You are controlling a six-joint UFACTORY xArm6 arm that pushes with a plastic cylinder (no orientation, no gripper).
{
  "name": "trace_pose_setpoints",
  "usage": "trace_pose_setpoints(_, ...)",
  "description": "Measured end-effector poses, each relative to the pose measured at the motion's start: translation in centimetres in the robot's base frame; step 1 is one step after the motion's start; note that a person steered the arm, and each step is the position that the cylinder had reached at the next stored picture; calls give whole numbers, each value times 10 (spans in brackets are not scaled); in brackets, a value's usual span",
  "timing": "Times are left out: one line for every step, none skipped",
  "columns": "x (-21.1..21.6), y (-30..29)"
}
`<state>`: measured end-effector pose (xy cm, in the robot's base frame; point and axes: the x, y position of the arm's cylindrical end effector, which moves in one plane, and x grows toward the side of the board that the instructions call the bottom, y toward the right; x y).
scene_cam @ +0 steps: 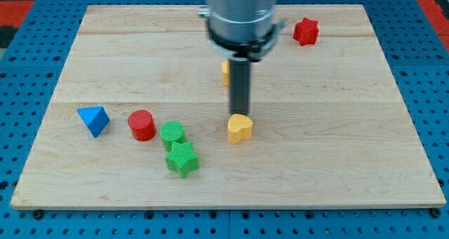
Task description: Move the red star slightly upwards
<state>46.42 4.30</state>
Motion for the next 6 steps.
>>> trace_pose_setpoints(-36, 37)
trace_pose_setpoints(-77, 62)
trace_pose_setpoints(-108, 92)
trace_pose_setpoints(-139, 108)
trace_pose_setpoints(-164, 111)
trace_pose_setpoints(-182, 111)
